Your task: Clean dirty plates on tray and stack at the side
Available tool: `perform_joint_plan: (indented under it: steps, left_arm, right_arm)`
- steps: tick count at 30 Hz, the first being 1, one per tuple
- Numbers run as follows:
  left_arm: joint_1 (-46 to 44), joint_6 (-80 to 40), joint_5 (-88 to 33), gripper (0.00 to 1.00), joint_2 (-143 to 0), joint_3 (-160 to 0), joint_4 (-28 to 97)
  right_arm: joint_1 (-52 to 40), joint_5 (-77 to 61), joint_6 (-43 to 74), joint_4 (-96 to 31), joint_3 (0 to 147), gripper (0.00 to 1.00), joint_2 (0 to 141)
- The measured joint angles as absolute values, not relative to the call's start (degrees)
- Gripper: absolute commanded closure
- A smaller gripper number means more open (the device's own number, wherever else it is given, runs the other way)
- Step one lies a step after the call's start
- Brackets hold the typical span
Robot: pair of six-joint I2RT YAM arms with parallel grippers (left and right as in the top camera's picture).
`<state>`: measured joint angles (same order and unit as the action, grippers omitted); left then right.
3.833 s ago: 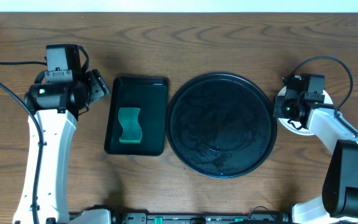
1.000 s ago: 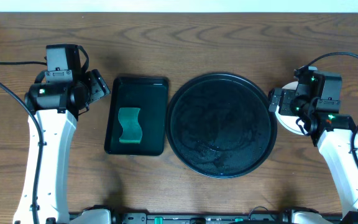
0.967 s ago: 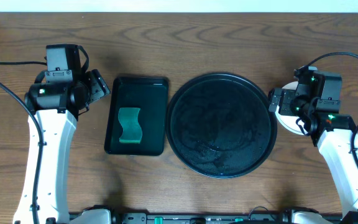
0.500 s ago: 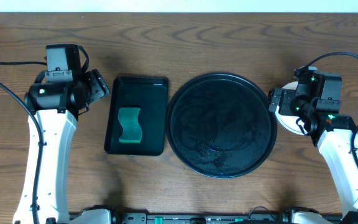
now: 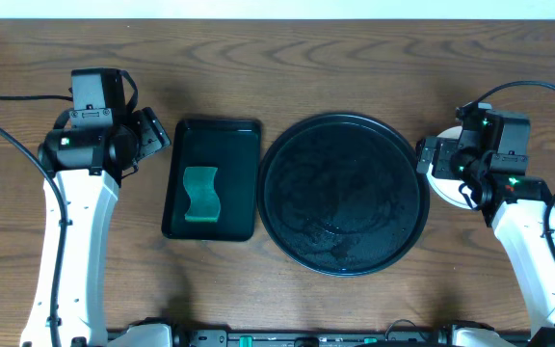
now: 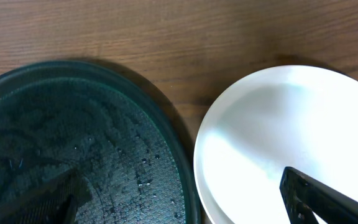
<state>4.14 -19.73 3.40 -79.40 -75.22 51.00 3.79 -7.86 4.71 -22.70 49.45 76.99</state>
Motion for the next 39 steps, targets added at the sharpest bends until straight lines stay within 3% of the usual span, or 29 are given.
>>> perform_joint_plan:
  steps: [24,39]
  left_arm:
    - [4.14,-19.73,3.40,0.19,-79.40,-75.22,51.00]
    - [4.14,-19.73,3.42,0.19,-79.40,-75.22,50.98]
  right_arm:
    - [3.79,-7.81,4.73,-25.34,49.43,0.01,75.70]
    - [3.79,-7.68,4.71,-30.00,49.43,0.01,49.12]
